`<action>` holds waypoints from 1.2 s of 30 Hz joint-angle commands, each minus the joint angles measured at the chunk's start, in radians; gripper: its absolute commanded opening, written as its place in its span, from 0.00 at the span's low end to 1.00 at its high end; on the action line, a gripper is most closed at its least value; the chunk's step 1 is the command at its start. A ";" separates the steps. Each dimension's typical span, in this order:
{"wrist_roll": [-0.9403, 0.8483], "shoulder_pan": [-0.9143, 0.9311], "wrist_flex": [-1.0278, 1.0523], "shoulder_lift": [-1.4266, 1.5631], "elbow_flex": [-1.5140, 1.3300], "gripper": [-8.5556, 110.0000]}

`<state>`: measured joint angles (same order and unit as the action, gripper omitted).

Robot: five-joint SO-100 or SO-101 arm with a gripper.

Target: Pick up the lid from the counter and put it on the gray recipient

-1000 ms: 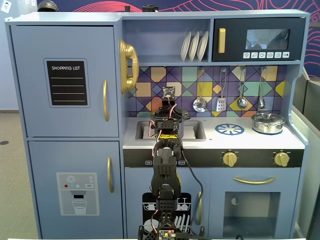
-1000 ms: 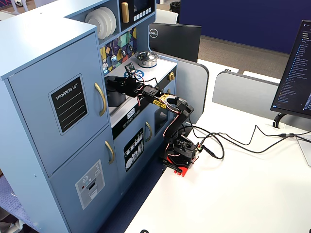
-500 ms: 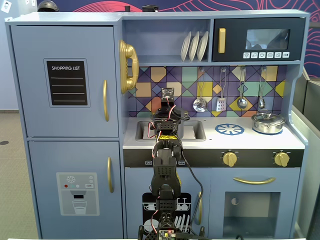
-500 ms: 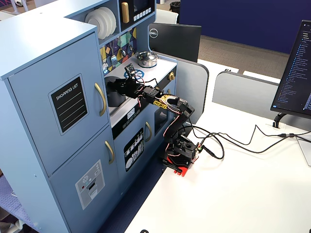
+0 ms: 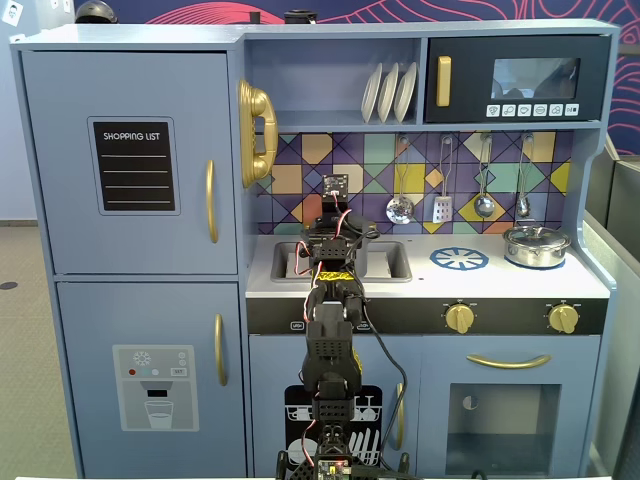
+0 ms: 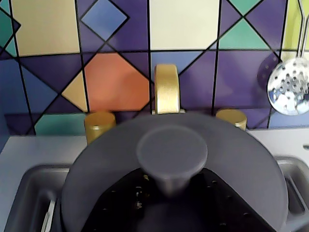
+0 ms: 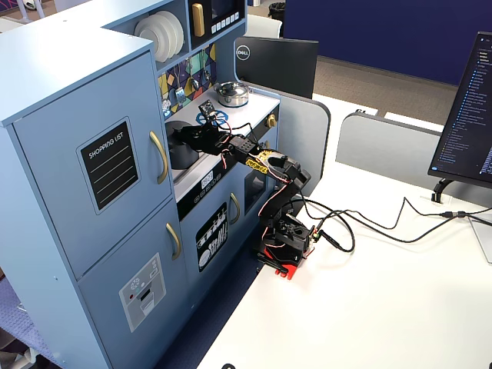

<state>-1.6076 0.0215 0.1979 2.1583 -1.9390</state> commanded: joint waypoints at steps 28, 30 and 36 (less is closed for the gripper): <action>0.290 -0.052 0.707 0.953 -1.062 0.07; 0.308 -0.044 0.854 0.989 -1.062 0.09; 0.242 -0.002 1.187 1.020 -1.063 0.09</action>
<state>-1.3300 -0.0123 1.2149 3.1646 -3.0097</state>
